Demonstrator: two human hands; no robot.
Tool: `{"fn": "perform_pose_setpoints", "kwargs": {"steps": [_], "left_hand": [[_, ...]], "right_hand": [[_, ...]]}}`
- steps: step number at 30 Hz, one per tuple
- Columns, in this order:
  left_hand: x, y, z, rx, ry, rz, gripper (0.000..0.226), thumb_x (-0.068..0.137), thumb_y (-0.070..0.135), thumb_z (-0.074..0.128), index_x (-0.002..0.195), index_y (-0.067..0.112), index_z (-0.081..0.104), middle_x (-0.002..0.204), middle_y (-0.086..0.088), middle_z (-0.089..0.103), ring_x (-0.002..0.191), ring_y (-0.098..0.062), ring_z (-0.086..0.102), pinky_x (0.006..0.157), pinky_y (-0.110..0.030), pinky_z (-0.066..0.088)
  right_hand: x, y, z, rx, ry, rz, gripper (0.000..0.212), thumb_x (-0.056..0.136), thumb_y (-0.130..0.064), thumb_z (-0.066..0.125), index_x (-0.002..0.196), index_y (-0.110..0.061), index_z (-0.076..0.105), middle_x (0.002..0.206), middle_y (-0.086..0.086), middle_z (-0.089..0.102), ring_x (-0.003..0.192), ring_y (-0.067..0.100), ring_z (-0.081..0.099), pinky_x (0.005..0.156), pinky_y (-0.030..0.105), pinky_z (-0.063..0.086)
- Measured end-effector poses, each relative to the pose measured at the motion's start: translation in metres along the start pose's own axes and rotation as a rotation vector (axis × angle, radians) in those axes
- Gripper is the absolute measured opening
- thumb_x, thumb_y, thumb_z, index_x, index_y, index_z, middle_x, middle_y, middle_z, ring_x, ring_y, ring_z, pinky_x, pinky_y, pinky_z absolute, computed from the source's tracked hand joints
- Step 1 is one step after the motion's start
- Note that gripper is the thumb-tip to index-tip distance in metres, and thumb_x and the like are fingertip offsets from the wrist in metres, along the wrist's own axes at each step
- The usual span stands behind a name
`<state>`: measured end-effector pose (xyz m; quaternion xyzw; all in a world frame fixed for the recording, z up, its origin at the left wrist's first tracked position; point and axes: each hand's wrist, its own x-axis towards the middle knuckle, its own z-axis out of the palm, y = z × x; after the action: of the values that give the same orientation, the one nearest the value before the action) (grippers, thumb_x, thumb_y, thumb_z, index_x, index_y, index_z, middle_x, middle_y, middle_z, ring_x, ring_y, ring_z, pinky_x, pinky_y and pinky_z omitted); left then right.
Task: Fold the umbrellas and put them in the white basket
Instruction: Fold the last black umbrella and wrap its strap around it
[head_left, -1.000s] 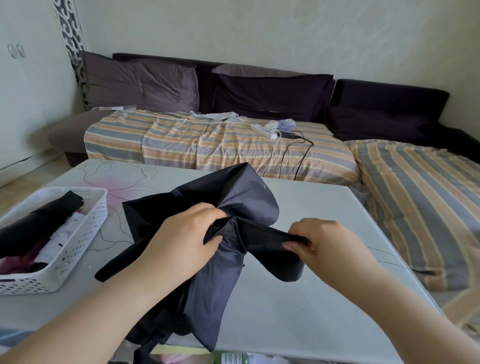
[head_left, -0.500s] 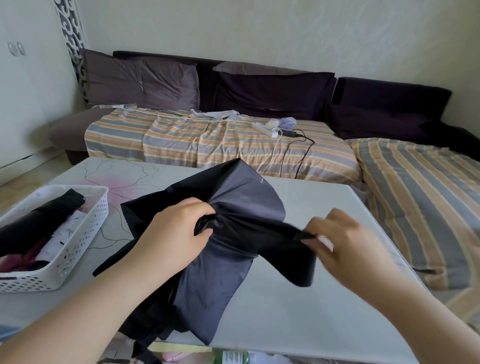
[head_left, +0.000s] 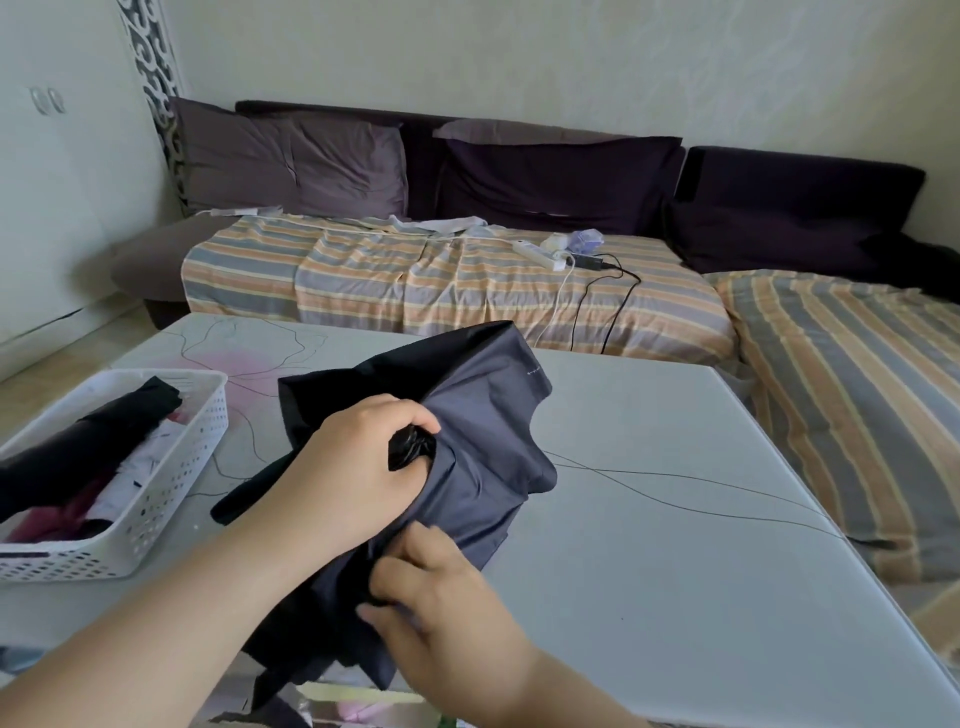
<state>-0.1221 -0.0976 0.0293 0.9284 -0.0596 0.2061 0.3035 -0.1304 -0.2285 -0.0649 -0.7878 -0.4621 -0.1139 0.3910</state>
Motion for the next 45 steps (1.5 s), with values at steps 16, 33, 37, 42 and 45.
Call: {"fn": "perform_pose_setpoints", "kwargs": {"steps": [16, 33, 37, 42, 45], "left_hand": [[-0.004, -0.011, -0.003, 0.068, -0.115, 0.028, 0.041, 0.08, 0.019, 0.072, 0.114, 0.03, 0.051, 0.11, 0.025, 0.041, 0.094, 0.003, 0.042, 0.074, 0.002, 0.03], [-0.009, -0.005, -0.001, 0.126, -0.061, 0.406, 0.045, 0.077, 0.037, 0.064, 0.116, 0.023, 0.045, 0.117, 0.012, 0.041, 0.092, 0.0, 0.053, 0.076, -0.011, 0.043], [0.002, -0.021, -0.015, 0.043, 0.232, 0.072, 0.038, 0.088, 0.035, 0.052, 0.122, 0.016, 0.049, 0.114, 0.016, 0.042, 0.112, 0.002, 0.042, 0.093, 0.001, 0.023], [0.021, -0.034, -0.016, 0.102, -0.052, -0.206, 0.037, 0.095, 0.036, 0.047, 0.13, 0.026, 0.049, 0.119, 0.02, 0.05, 0.105, -0.002, 0.047, 0.086, -0.019, 0.032], [0.021, -0.025, -0.007, 0.071, -0.082, -0.204, 0.024, 0.093, 0.039, 0.048, 0.11, 0.025, 0.059, 0.088, 0.011, 0.065, 0.081, -0.002, 0.057, 0.073, -0.021, 0.044]], "right_hand": [[0.019, 0.051, -0.066, -0.173, 0.114, 0.409, 0.059, 0.08, -0.037, 0.073, 0.132, -0.027, 0.047, 0.122, -0.015, 0.045, 0.116, 0.007, 0.043, 0.096, 0.011, 0.031], [0.027, 0.069, -0.023, 0.063, 0.274, 0.395, 0.042, 0.057, -0.047, 0.063, 0.095, -0.042, 0.046, 0.091, -0.019, 0.053, 0.087, 0.001, 0.049, 0.071, 0.004, 0.037], [0.014, 0.071, -0.016, 0.06, 0.363, 0.348, 0.054, 0.062, -0.045, 0.066, 0.109, -0.045, 0.04, 0.107, -0.034, 0.046, 0.097, 0.001, 0.051, 0.079, 0.002, 0.037], [0.009, 0.075, -0.017, 0.022, 0.435, 0.295, 0.053, 0.064, -0.031, 0.075, 0.104, -0.04, 0.041, 0.101, -0.023, 0.047, 0.09, 0.007, 0.053, 0.076, 0.004, 0.039], [0.006, 0.077, -0.021, 0.022, 0.459, 0.28, 0.064, 0.065, -0.03, 0.078, 0.114, -0.044, 0.039, 0.11, -0.026, 0.047, 0.1, 0.008, 0.054, 0.083, 0.008, 0.041]]}}
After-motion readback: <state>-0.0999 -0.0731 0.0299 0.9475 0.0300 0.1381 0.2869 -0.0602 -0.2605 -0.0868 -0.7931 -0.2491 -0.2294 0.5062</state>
